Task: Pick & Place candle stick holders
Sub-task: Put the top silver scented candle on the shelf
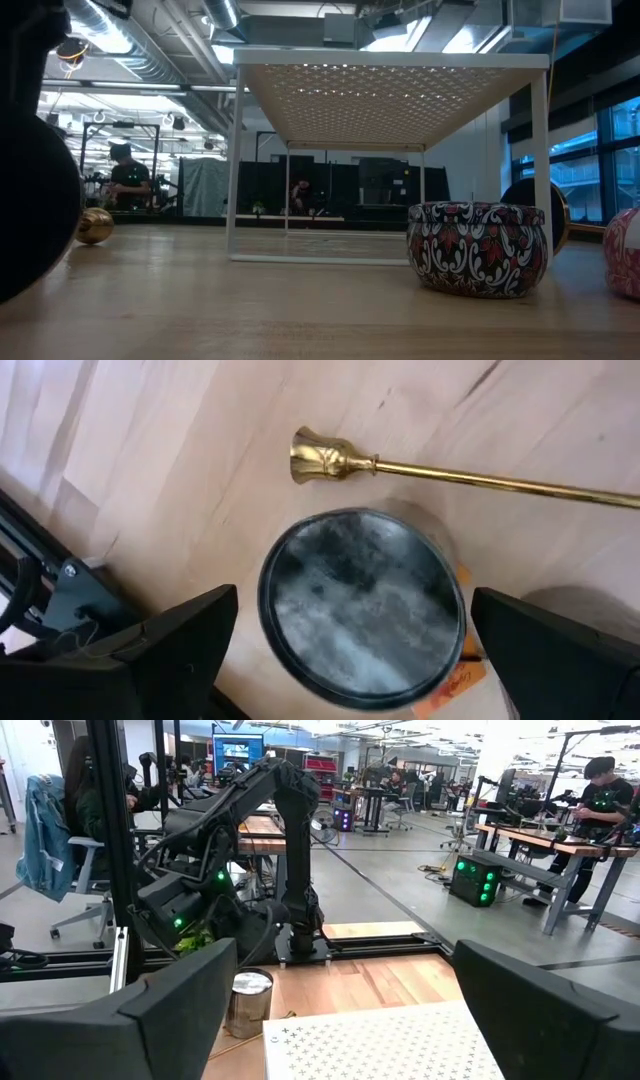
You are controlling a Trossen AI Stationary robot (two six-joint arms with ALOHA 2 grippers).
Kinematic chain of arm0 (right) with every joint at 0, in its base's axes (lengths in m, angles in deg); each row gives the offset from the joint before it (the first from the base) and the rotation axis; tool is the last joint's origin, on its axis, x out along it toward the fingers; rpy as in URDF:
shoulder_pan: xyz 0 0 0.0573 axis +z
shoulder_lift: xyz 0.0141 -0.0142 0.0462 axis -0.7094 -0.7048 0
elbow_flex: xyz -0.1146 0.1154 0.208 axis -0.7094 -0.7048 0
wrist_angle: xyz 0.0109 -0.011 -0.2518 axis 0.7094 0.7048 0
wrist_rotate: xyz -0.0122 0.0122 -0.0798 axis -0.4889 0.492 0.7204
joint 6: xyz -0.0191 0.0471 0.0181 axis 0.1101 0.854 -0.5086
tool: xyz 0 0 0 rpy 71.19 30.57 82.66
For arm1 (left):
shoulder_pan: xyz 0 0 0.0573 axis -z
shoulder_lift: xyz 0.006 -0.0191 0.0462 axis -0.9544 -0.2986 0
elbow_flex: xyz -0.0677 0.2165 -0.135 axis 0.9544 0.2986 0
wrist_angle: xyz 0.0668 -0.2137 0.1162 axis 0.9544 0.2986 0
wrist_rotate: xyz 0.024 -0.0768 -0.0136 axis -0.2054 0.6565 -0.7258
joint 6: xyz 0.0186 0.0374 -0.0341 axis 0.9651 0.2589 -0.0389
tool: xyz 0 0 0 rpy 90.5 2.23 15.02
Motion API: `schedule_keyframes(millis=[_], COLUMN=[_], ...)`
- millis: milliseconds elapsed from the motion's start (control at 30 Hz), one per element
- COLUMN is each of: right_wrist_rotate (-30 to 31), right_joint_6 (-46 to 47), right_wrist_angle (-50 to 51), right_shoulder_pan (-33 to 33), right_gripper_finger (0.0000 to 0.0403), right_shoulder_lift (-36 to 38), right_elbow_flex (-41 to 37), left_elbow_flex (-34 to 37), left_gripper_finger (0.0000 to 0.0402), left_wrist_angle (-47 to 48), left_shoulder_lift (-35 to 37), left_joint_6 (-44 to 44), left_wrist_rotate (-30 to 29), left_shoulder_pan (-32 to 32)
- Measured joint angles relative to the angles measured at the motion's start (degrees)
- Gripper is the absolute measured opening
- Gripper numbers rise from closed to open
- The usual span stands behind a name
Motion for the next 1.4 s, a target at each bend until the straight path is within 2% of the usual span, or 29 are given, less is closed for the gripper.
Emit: schedule_keyframes(millis=[200,367,467,667,1000,1267,1400], right_wrist_rotate=[0.0,0.0,0.0,0.0,0.0,0.0,0.0], right_joint_6=[0.0,0.0,-0.4,-0.4,-0.4,-0.4,-0.4], right_wrist_angle=[0.3,0.3,0.3,0.3,0.3,0.3,0.3], right_shoulder_pan=[0.0,0.0,0.0,0.0,0.0,0.0,0.0], right_gripper_finger=[0.0376,0.0376,0.0376,0.0376,0.0376,0.0376,0.0376], right_shoulder_lift=[0.0,0.0,0.0,0.0,0.0,0.0,0.0], right_elbow_flex=[0.0,0.0,0.0,0.0,0.0,0.0,0.0], left_elbow_flex=[7.9,13.6,14.2,14.6,14.6,14.6,14.5], left_gripper_finger=[0.0400,0.0400,0.0400,0.0400,0.0400,0.0400,0.0400], left_wrist_angle=[-5.4,-10.3,-13.8,-20.6,-20.7,-20.7,-19.3], left_shoulder_lift=[2.4,6.9,9.5,12.2,13.1,16.3,17.7], left_joint_6=[-4.1,-8.3,-10.8,-10.2,-11.9,-13.5,-15.9], left_wrist_rotate=[3.1,0.5,0.1,-2.0,-3.3,-9.4,-9.4], left_shoulder_pan=[0.3,0.7,1.2,2.6,3.3,3.6,4.2])
